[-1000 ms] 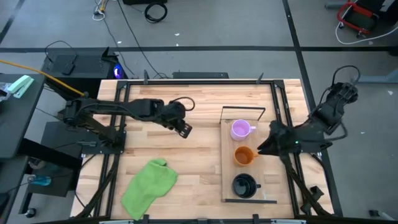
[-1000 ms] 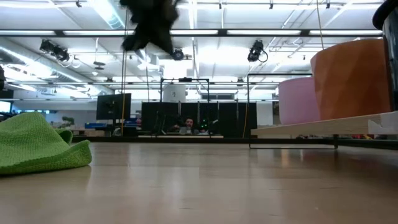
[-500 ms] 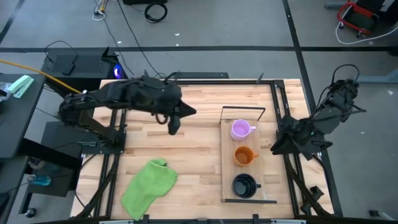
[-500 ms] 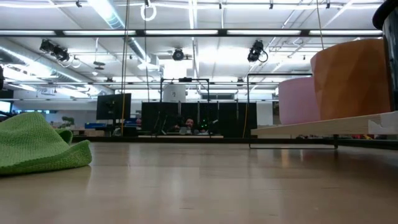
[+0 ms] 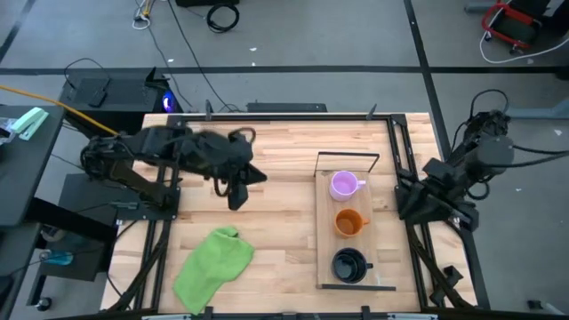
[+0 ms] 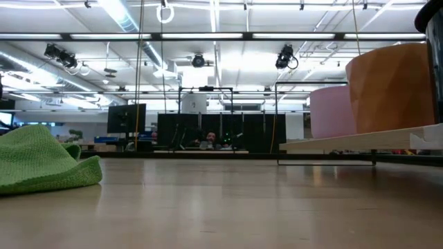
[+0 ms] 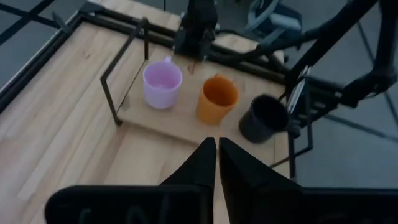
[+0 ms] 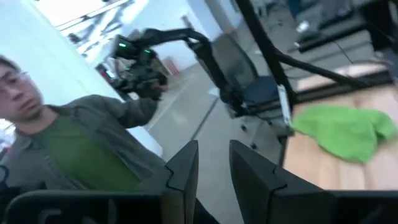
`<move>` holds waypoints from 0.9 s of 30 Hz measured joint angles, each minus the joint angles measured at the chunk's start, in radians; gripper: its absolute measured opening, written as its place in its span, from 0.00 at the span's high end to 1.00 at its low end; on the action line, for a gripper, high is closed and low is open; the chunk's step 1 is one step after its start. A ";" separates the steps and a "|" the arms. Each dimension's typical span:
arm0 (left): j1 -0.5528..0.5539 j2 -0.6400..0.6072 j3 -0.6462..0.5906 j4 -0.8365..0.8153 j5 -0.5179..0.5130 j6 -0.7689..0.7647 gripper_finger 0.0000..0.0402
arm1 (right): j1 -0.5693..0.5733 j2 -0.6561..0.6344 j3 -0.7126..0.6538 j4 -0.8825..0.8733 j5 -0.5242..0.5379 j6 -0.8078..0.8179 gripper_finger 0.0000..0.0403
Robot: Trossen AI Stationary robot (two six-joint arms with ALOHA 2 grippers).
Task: Stack small to large cups/mugs on shelf
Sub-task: Return to Home Position
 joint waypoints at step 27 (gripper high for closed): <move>-0.214 -0.658 -1.103 1.057 -0.186 -0.015 0.93 | 0.149 -0.446 -0.707 0.932 -0.030 -0.381 0.76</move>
